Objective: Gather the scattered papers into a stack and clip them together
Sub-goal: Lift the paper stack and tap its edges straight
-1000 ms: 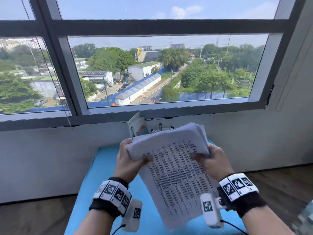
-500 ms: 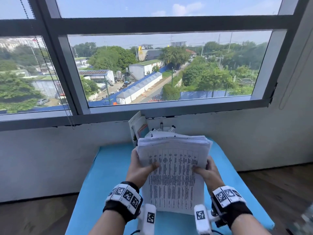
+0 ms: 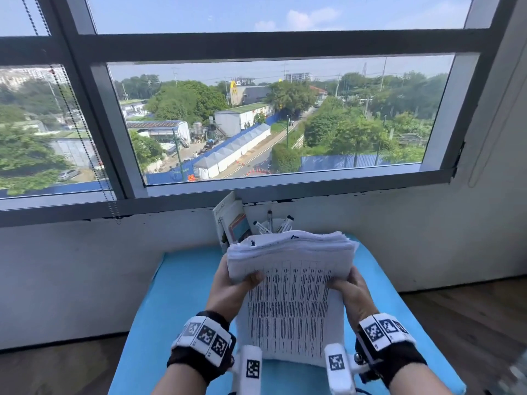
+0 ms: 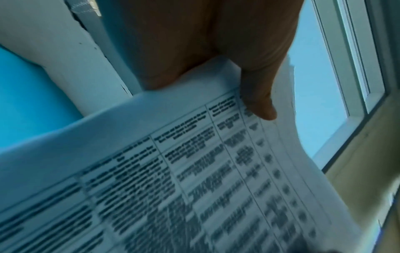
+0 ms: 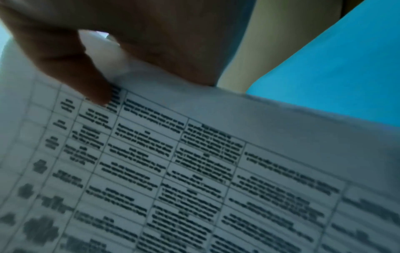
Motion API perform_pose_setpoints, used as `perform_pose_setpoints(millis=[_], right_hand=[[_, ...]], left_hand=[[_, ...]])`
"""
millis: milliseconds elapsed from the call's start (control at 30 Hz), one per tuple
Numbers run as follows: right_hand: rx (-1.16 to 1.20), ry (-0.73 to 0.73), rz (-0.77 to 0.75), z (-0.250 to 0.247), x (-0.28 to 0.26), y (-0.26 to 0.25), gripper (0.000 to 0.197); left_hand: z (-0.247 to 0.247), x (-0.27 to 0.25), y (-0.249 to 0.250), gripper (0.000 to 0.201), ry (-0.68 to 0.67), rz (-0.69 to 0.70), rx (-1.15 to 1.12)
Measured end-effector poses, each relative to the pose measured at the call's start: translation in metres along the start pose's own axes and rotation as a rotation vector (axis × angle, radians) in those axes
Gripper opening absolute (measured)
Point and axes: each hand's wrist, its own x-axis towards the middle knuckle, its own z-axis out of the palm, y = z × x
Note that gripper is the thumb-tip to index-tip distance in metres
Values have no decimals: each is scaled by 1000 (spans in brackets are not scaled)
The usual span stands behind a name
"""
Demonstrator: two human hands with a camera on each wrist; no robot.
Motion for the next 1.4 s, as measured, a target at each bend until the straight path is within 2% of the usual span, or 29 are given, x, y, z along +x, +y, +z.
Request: perform_pose_setpoints(millis=[133, 200, 267, 300, 400, 567, 700, 767, 833, 933, 1033, 1133, 1267, 1400], right_hand=[[2, -32, -38, -2, -3, -5, 56], [-26, -4, 5, -1, -3, 0, 61], [-49, 15, 13, 2, 0, -2, 56], [-68, 19, 4, 2, 0, -5, 54], [-93, 13, -85, -1, -2, -12, 55], [-91, 14, -111, 4, -1, -7, 49], [-109, -20, -154, -1, 2, -14, 56], [-81, 10, -101, -7, 5, -9, 57], [-89, 45, -16, -8, 11, 0, 50], [-139, 67, -26, -10, 15, 2, 33], [-93, 24, -79, -14, 11, -1, 40], [-123, 31, -22, -15, 6, 12, 51], [-165, 64, -17, -14, 6, 8, 40], [-209, 30, -43, -20, 3, 12, 45]], left_hand=[[-11, 0, -7, 79, 12, 4, 40], [-5, -3, -16, 69, 11, -58, 58], [2, -3, -14, 50, 39, -49, 66], [2, -2, -13, 48, 50, -27, 62], [-7, 3, -9, 71, 79, 20, 69], [7, -1, -15, 79, 44, -26, 30], [1, 2, -12, 107, 42, -16, 43], [-1, 4, -17, 100, 39, -41, 53], [3, 4, -25, 75, 27, -48, 31], [5, 5, -25, 54, 52, -4, 3], [-2, 4, -19, 58, 44, 37, 4], [0, 2, -30, 68, 24, 4, 1], [4, 2, -24, 59, 43, 8, -6], [0, -4, -20, 70, 59, 19, 38]])
